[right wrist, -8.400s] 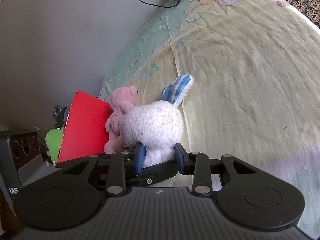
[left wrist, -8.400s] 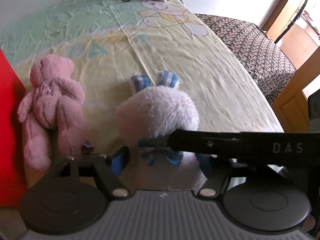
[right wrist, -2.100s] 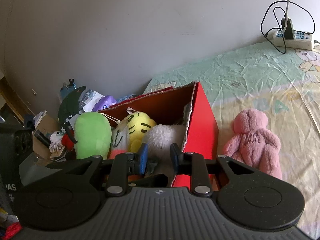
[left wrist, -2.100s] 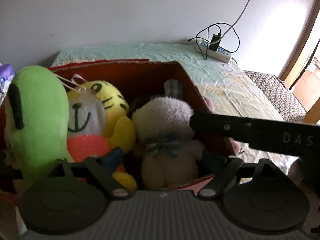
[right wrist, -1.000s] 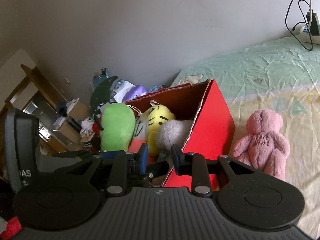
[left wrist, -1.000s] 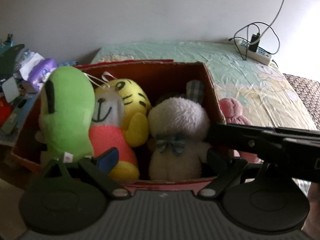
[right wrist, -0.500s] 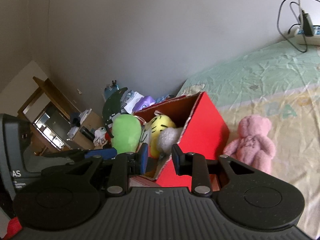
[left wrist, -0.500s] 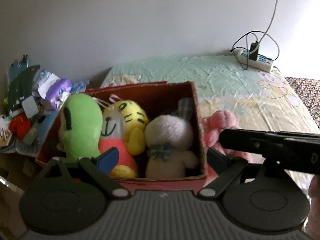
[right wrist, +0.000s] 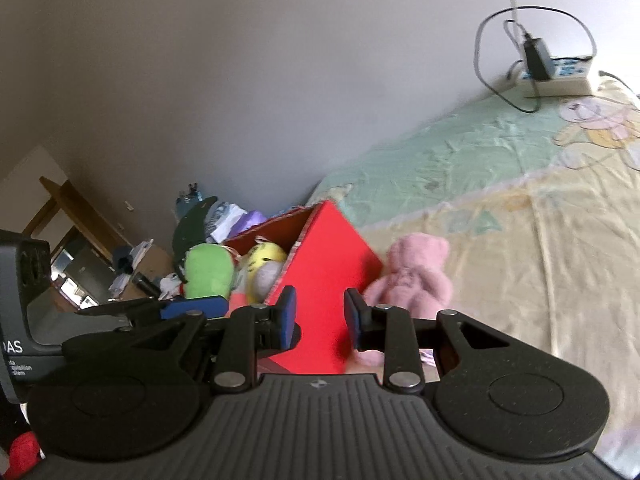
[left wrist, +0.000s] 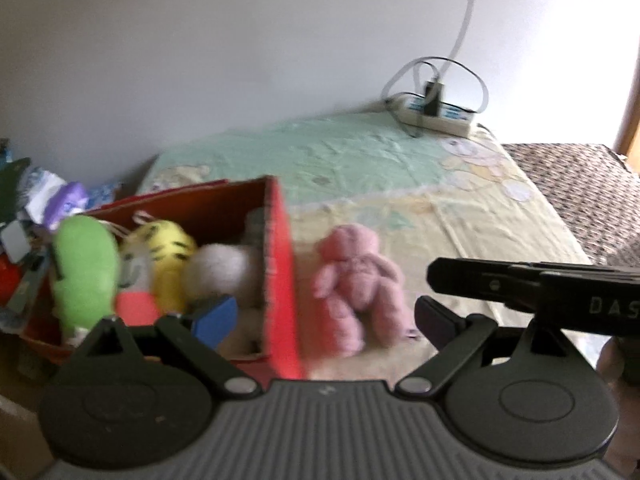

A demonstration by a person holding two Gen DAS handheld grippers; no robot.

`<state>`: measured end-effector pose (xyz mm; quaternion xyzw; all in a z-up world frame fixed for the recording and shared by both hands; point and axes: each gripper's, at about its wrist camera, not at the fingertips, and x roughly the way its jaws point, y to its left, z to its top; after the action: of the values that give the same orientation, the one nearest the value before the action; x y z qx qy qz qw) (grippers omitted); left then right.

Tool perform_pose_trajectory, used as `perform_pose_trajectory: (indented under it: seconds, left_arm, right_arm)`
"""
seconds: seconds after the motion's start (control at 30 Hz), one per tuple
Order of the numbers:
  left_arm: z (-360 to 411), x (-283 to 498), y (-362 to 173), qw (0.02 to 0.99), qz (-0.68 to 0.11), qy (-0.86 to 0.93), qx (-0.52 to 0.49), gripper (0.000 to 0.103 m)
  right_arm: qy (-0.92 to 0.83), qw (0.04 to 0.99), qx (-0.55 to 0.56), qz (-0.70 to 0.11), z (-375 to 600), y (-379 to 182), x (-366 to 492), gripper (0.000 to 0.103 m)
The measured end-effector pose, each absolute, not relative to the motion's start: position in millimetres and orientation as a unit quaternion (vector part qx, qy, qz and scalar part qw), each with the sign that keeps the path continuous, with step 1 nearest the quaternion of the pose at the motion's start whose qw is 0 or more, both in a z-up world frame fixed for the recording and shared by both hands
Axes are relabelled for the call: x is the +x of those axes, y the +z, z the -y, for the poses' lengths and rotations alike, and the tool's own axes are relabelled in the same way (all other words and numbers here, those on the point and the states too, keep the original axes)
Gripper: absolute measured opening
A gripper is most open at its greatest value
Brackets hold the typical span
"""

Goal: Organize objects
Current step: 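Withdraw the right gripper from the box toward the pink teddy bear, then close the right gripper on the pink teddy bear's body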

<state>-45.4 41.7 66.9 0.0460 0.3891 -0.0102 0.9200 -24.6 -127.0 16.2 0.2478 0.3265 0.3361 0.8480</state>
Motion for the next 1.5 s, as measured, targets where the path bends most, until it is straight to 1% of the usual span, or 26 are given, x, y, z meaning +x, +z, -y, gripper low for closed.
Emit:
perform_pose_trajectory:
  seconds: [0.37,0.73,0.87,0.97,1.3,1.4,1.5]
  left_arm:
    - [-5.7,-31.6,20.1,0.896,-0.439,-0.044,0.053,0.097]
    - [-3.1,-27.5,-30.2,0.878,-0.474,-0.04,0.048,0.097]
    - [-8.5,-23.4,-43.2,0.874,-0.484,-0.033,0.037,0.097]
    - [-11.8,-20.6,-50.3,0.872,-0.489,-0.026,0.032,0.098]
    - [-27.9,-20.2,-58.1,0.867,-0.497,-0.019,0.004,0.099]
    - [-29.9,-22.1,-57.3,0.868,-0.497,-0.019,0.004,0.099]
    - [-33.3,-23.5,-57.9,0.866,-0.499,-0.017,0.004,0.099]
  right_arm:
    - [0.306,0.839,0.262,-0.367,151.6,-20.4,-26.0,0.03]
    - [0.296,0.812,0.275,-0.422,146.7,-62.3,-5.0,0.031]
    - [0.298,0.804,0.28,-0.433,141.5,-71.3,7.0,0.033]
    - [0.299,0.798,0.284,-0.441,136.2,-78.3,17.2,0.037]
    - [0.312,0.773,0.312,-0.455,111.9,-92.3,52.8,0.038]
    - [0.311,0.776,0.306,-0.455,102.6,-95.2,60.4,0.042]
    - [0.308,0.777,0.305,-0.455,99.3,-98.6,63.7,0.043]
